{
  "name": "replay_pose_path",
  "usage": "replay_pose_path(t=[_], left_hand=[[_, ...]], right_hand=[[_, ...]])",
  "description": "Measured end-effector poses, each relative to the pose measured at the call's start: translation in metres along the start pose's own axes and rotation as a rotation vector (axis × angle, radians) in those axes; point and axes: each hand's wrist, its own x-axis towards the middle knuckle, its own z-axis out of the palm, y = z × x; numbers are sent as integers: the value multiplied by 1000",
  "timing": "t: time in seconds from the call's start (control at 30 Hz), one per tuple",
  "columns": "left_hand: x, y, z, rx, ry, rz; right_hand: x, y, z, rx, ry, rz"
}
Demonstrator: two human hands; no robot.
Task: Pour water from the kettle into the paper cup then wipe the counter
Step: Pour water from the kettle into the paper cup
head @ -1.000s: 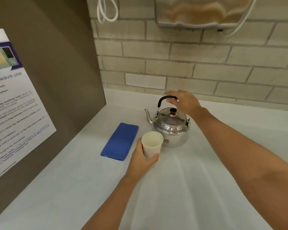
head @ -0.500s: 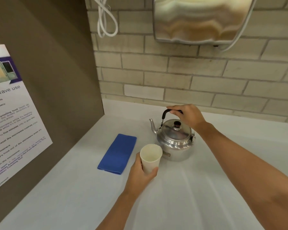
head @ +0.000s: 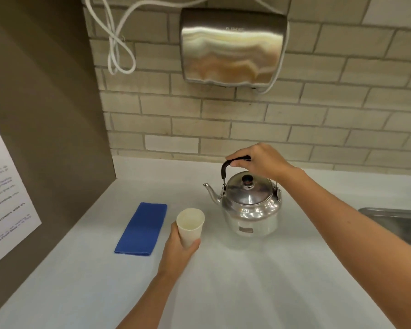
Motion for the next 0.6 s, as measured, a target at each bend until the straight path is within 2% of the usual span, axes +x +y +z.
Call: replay_pose_path(t=[0.6], left_hand=[[-3, 1, 3, 43, 37, -28]], right_hand=[[8, -62, -21, -225, -294, -317]])
